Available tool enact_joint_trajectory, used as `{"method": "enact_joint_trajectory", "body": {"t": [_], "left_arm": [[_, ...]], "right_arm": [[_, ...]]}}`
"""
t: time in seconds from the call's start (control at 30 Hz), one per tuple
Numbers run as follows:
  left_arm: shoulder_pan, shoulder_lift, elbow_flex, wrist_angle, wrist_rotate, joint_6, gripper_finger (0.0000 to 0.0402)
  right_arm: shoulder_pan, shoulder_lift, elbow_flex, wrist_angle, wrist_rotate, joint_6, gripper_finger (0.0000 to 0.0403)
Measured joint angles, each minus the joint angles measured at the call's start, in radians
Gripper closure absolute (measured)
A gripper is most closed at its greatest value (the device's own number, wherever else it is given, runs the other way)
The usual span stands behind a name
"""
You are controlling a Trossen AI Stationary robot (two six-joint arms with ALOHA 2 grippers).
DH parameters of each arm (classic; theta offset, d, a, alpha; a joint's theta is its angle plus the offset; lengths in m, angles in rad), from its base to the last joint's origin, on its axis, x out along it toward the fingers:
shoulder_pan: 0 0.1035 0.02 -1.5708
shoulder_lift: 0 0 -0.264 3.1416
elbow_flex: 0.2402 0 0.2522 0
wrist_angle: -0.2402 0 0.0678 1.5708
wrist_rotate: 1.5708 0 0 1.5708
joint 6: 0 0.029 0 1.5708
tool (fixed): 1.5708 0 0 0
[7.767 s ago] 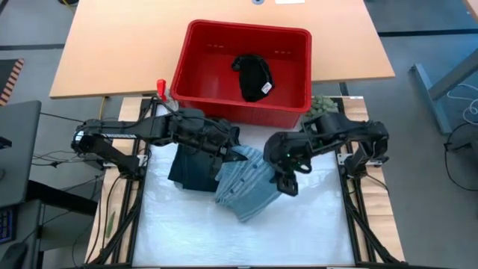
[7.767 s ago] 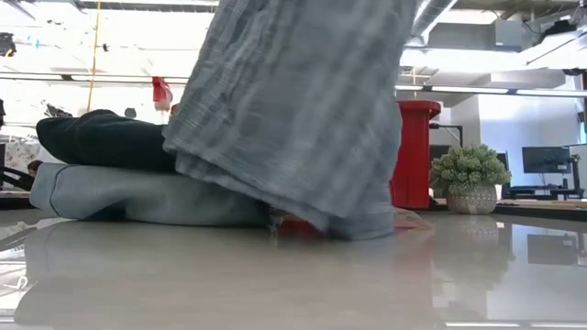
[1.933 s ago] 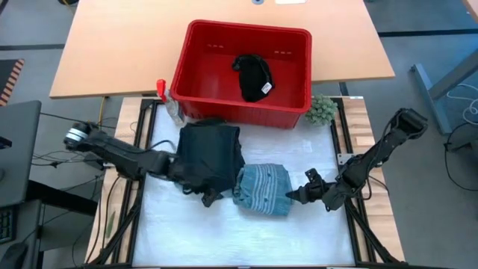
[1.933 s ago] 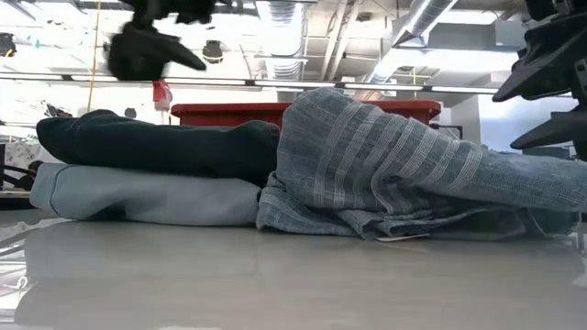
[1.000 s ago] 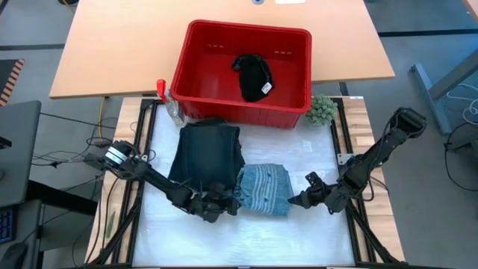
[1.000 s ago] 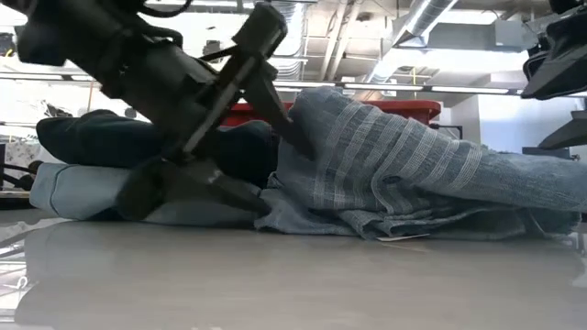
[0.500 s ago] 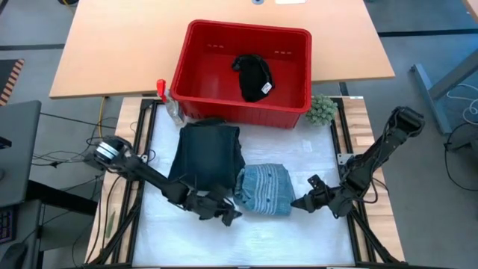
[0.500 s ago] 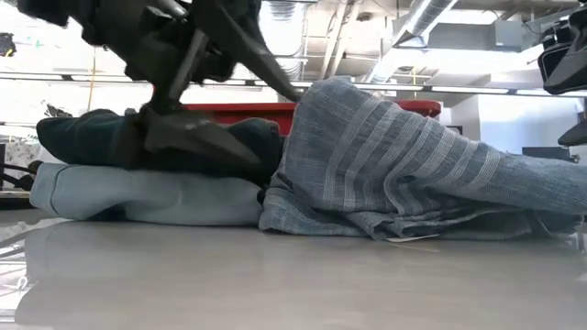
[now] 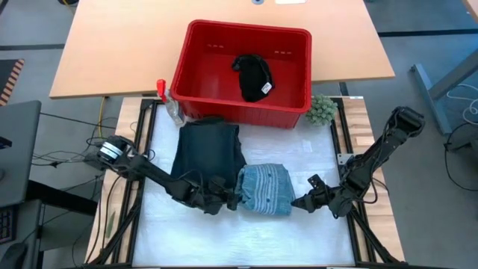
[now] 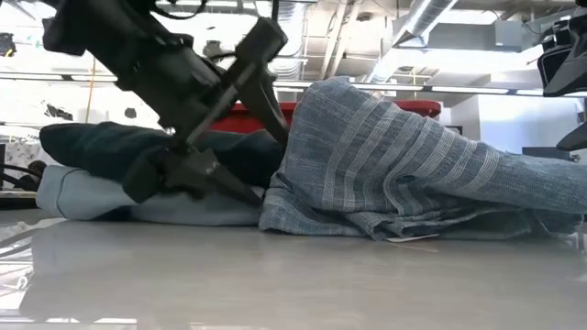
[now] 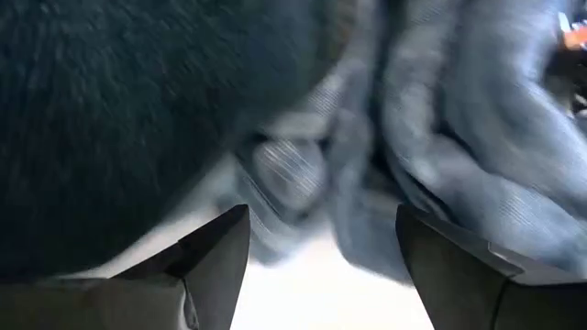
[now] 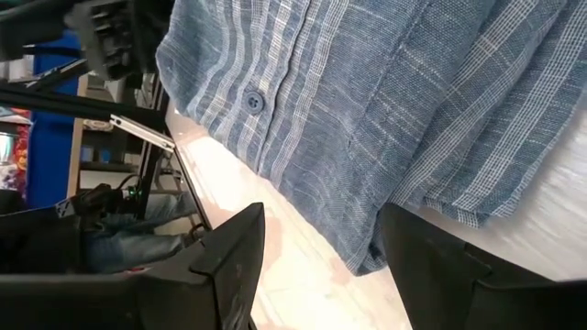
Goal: Fold laundry
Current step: Stack the blue shirt on the black pants
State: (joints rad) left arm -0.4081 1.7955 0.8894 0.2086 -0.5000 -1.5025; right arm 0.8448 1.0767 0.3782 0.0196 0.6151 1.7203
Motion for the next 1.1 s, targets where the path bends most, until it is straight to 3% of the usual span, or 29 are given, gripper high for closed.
{"method": "enact_joint_trajectory", "body": {"t": [0.33,0.6,0.87,1.1], "left_arm": [[0.044,0.031,0.0,0.017,0.002,0.03,0.0141],[0.064,0.159,0.002,0.294,0.073,0.047,0.0141],[0.041,0.131,0.005,0.368,0.15,0.039,0.0141],[0.034,0.129,0.005,0.375,0.115,0.019,0.0141]], "right_arm": [[0.0,0.0,0.0,0.002,0.0,0.005,0.0158],[-0.01,0.004,0.0,0.021,0.029,0.0,0.0158],[0.027,0.01,-0.001,-0.276,0.146,0.241,0.0158],[-0.006,0.01,-0.015,-0.363,0.171,0.228,0.0158]]}}
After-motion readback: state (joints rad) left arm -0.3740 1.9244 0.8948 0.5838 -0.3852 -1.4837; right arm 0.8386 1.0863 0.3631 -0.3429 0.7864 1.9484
